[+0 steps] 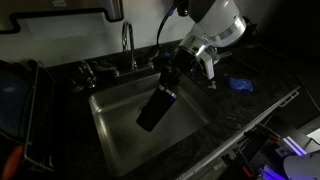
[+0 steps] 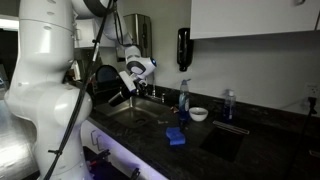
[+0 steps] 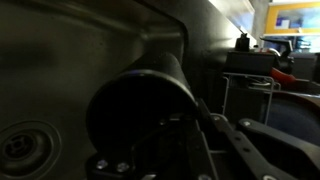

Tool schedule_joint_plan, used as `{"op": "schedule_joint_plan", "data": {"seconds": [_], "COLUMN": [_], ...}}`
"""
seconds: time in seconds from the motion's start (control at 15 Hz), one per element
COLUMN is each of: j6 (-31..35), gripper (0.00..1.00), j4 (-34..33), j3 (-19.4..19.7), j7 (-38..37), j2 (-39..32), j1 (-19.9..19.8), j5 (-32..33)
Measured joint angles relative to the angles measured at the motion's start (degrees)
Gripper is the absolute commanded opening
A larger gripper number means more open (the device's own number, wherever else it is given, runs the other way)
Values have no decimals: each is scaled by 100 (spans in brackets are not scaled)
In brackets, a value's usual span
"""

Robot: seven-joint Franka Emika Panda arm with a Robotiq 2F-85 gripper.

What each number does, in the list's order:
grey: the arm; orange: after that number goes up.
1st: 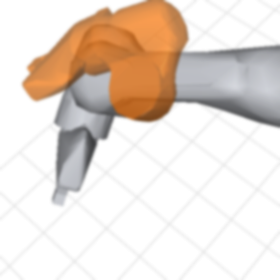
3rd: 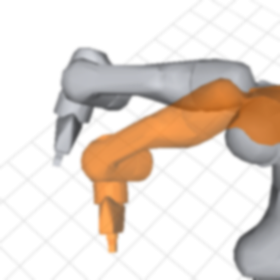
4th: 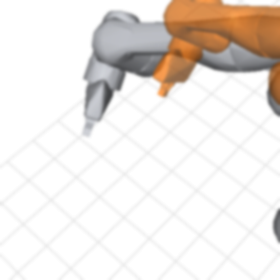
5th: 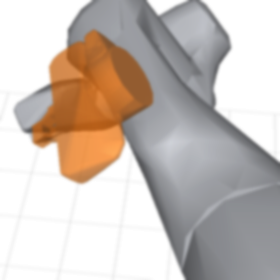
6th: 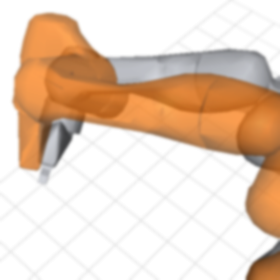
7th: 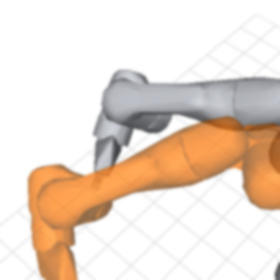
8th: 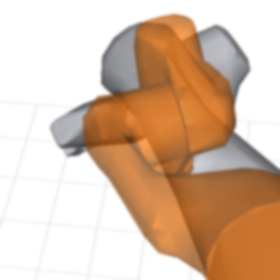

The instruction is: Pick up the cup from the counter, spill the water in the cup into the sink and put the cup in the sink

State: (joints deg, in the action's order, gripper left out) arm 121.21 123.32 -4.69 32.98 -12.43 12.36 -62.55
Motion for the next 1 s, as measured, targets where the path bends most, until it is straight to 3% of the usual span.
{"op": "schedule_joint_plan", "data": {"seconds": [0.67,1.0], "j6": [-5,53], "gripper": [2,2], "j4": [50,1], "j3": [-577,-557], "j7": [-2101,-2617], "j2": [475,324], "j1": [192,203], "j5": [4291,6508]}}
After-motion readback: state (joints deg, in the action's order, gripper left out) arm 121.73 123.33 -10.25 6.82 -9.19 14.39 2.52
